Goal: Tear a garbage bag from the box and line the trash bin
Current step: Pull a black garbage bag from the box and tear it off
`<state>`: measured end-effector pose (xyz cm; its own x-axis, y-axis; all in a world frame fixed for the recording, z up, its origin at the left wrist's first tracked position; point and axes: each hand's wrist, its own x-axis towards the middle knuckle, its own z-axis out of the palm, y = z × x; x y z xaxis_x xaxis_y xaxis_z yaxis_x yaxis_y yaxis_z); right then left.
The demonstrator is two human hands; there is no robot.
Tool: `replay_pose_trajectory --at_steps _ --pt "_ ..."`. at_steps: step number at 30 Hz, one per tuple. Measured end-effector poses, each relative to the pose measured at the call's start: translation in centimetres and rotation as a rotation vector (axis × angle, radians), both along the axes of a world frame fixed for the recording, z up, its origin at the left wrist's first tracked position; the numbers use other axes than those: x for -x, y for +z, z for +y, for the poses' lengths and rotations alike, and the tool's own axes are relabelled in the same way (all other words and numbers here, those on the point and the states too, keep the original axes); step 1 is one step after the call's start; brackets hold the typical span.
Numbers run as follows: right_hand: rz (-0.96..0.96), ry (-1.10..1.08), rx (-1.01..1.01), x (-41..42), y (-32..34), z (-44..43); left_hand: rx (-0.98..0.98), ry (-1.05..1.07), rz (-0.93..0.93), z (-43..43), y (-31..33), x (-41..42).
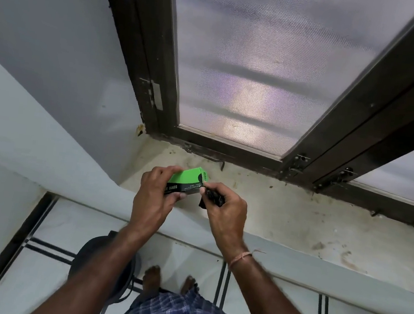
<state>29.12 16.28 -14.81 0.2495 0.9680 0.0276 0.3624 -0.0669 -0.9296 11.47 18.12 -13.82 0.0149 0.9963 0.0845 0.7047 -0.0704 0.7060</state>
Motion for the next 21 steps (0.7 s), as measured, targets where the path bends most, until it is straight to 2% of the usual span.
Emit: replay_pose_trajectory --at_steps 3,10,13,19,21 --pt "0.126 0.03 0.065 -0.4 0.1 0.9 0.016 0.006 0.041 0.6 -0.4 0.4" --pt "0.135 0.086 0.238 -0.7 -0.6 2.8 0.087 -0.034 0.2 2.6 -0.7 0.6" --pt "0.177 0.089 0.24 -1.2 -0.6 2.7 0.066 -0.041 0.224 2.7 -0.5 0.6" --pt "0.271 0.138 0.24 -1.2 0.7 1.3 0.096 -0.044 0.396 1.6 -1.0 0.7" --pt "0.275 0.153 0.228 -0.9 1.6 0.6 0.033 0.001 0.36 0.7 -0.6 0.6"
